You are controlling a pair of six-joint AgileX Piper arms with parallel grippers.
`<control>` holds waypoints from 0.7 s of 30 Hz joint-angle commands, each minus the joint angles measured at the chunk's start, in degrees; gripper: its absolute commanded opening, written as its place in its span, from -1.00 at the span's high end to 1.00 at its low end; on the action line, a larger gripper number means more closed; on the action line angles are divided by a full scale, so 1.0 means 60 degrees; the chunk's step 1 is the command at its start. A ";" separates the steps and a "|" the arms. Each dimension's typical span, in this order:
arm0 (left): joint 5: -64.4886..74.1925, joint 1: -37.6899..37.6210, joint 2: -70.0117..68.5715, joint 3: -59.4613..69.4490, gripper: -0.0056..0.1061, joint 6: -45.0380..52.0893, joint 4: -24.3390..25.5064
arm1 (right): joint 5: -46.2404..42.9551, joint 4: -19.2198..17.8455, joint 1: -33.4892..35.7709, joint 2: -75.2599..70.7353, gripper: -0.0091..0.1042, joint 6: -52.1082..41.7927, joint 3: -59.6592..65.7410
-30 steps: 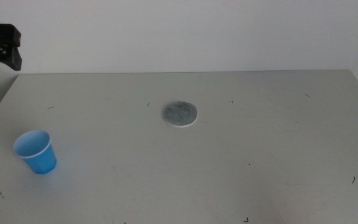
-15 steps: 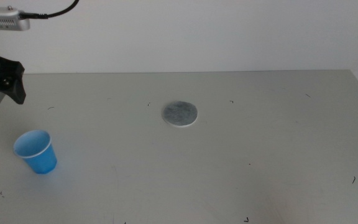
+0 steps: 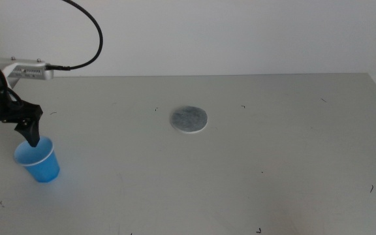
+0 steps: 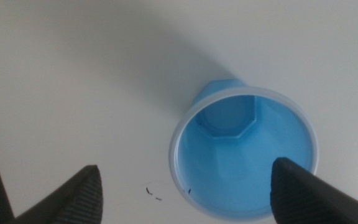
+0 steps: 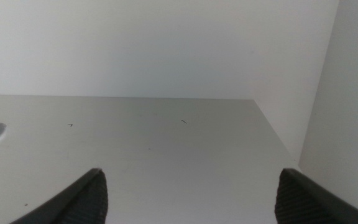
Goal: Place an empty cup on a cup mat.
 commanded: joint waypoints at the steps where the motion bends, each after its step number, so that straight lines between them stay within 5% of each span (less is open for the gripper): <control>1: -0.0189 0.0023 -0.0188 -0.0103 -0.74 0.0038 0.0014 | -0.0713 -0.0132 0.0005 -0.0248 -0.82 -0.0048 -0.0081; 10: -0.0612 0.0023 0.0628 0.0211 -0.58 0.0038 0.0156 | -0.0713 -0.0132 0.0005 -0.0248 -0.82 -0.0048 -0.0081; 21: -0.0456 0.0012 0.0756 0.0201 0.71 -0.0056 0.0183 | -0.0713 -0.0132 0.0005 -0.0248 -0.82 -0.0048 -0.0081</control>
